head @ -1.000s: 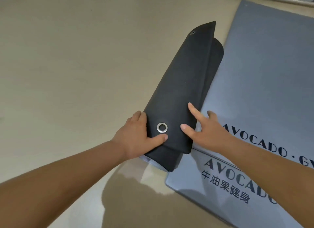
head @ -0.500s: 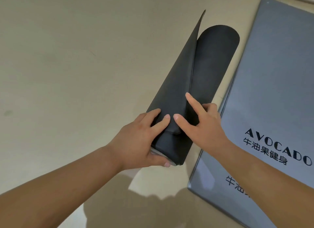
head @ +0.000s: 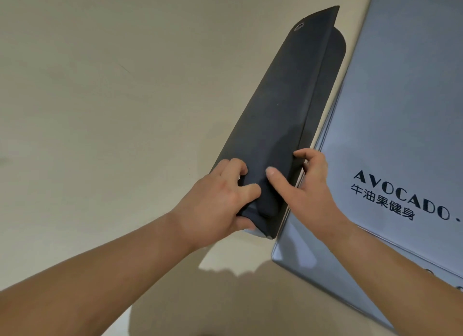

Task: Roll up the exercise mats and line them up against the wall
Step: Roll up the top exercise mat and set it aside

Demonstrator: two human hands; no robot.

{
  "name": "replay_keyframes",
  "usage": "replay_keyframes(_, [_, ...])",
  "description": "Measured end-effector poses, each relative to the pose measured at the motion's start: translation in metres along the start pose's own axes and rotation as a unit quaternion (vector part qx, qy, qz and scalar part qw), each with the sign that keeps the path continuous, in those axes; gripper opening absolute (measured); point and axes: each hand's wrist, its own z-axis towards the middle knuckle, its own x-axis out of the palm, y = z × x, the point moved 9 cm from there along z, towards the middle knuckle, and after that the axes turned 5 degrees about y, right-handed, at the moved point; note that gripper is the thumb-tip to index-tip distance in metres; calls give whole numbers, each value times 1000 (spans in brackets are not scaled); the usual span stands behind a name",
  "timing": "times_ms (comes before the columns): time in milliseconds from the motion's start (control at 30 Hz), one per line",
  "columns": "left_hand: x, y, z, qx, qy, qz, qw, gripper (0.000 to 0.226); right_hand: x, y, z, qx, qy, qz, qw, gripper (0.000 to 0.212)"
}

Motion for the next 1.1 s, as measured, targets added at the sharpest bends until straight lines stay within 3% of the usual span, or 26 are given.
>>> replay_keyframes(67, [2, -7, -13, 12, -23, 0, 1000, 49, -2, -5, 0, 32, -11, 7, 999, 78])
replay_keyframes(133, [4, -9, -31, 17, -40, -4, 999, 50, 9, -6, -1, 59, 28, -2, 998, 99])
replay_keyframes(200, [1, -3, -48, 14, -63, -12, 998, 52, 26, 2, -7, 57, 74, -55, 994, 99])
replay_keyframes(300, [-7, 21, -65, -22, -76, -40, 996, 56, 45, 21, -4, 34, 78, -153, 984, 97])
replay_keyframes(433, [-24, 49, -82, -189, -7, -97, 977, 75, 75, 45, 11, -18, 58, -259, 964, 94])
replay_keyframes(533, [-33, 69, -87, -332, 31, -85, 939, 80, 92, 79, 15, -122, 49, -229, 964, 87])
replay_keyframes(600, [-36, 90, -91, -378, 19, -111, 919, 77, 95, 84, 21, -157, 52, -211, 963, 84])
replay_keyframes(700, [-38, 114, -101, -364, -5, -228, 903, 87, 108, 57, 31, -19, 152, -177, 972, 88])
replay_keyframes(767, [-37, 123, -109, -359, 2, -241, 902, 85, 121, 53, 30, 14, 173, -170, 970, 89])
replay_keyframes(867, [-52, 131, -122, -366, -39, -80, 926, 69, 144, 85, 38, -56, 108, -257, 959, 87])
replay_keyframes(967, [-68, 116, -121, -280, -104, -12, 954, 55, 171, 112, 57, -98, 100, -358, 923, 80])
replay_keyframes(1033, [-59, 127, -125, -314, -70, -51, 945, 67, 185, 133, 62, -178, 119, -349, 912, 60])
replay_keyframes(1100, [-50, 145, -134, -370, -35, -67, 926, 92, 182, 145, 59, -260, 82, -288, 918, 48])
